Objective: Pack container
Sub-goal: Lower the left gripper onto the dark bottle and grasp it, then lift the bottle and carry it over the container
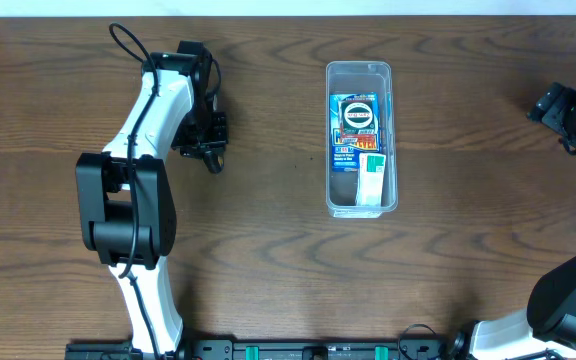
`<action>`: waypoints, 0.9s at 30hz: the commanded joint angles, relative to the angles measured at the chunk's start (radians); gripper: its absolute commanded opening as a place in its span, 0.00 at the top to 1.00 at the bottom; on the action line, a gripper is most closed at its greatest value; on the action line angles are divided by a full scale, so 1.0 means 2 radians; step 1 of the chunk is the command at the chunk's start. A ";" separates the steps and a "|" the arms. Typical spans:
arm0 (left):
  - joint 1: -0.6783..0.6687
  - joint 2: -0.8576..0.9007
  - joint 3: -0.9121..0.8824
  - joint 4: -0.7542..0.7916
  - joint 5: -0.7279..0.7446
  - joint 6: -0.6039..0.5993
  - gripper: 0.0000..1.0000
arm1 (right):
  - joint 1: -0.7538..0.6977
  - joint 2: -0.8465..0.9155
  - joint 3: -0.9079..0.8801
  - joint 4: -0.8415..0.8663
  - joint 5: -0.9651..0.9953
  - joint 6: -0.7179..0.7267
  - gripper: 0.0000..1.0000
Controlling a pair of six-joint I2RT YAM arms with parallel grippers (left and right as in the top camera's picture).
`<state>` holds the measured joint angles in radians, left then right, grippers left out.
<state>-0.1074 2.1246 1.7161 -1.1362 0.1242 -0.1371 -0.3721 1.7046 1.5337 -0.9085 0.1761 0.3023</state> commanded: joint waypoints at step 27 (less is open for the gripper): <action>-0.011 -0.110 0.028 -0.028 0.051 -0.003 0.71 | -0.003 0.004 -0.002 0.000 0.004 -0.006 0.01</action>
<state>-0.1127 2.0163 1.7229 -1.1820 0.1558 -0.1379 -0.3721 1.7046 1.5337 -0.9085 0.1761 0.3023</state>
